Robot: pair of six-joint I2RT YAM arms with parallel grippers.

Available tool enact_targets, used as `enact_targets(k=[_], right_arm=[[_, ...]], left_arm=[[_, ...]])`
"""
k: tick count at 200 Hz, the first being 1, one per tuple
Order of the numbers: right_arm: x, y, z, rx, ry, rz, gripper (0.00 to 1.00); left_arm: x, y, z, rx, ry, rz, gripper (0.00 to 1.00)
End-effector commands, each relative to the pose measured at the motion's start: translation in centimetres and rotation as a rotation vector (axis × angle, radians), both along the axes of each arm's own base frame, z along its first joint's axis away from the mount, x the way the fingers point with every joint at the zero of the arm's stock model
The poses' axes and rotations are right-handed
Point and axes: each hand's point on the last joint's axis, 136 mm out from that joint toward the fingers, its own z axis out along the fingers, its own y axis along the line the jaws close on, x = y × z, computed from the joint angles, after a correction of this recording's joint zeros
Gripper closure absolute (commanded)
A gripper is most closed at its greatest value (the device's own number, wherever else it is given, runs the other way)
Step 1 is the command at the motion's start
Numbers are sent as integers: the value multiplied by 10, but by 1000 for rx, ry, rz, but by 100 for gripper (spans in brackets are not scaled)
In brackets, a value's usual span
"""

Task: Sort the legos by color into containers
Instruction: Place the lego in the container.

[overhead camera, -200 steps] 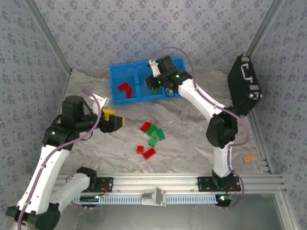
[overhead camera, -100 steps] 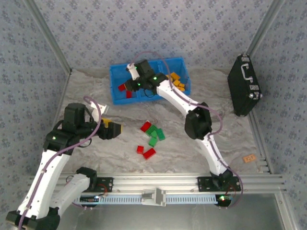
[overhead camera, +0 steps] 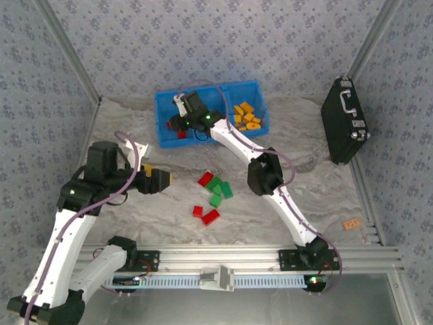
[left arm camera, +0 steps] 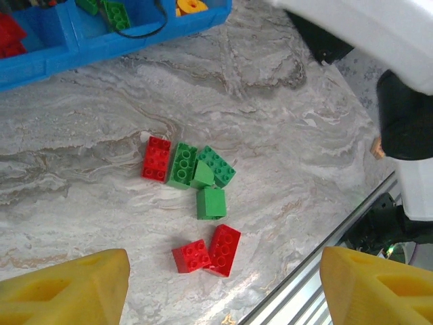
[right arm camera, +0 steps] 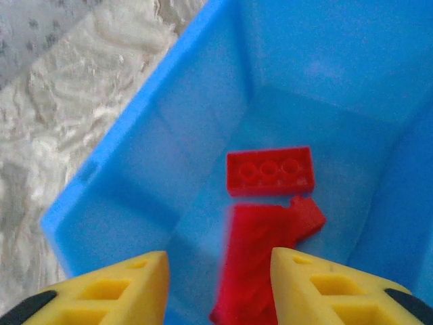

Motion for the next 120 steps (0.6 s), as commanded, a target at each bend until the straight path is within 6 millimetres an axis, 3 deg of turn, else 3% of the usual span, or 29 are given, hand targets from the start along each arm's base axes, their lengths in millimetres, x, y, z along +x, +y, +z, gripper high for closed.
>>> enact_targets(k=[1, 28, 76, 95, 120], right_arm=[[14, -11, -15, 9, 31, -62, 52], [16, -12, -15, 14, 38, -62, 52], [-4, -4, 9, 14, 32, 10, 52], [-27, -10, 25, -23, 39, 57, 51], [-80, -22, 48, -64, 14, 159, 47]], left_arm=[[-5, 3, 13, 9, -22, -2, 25], [-5, 4, 15, 5, -23, 5, 25], [-2, 3, 12, -6, -18, 15, 25], [-1, 2, 13, -8, -25, 13, 25], [4, 1, 10, -2, -42, 9, 25]])
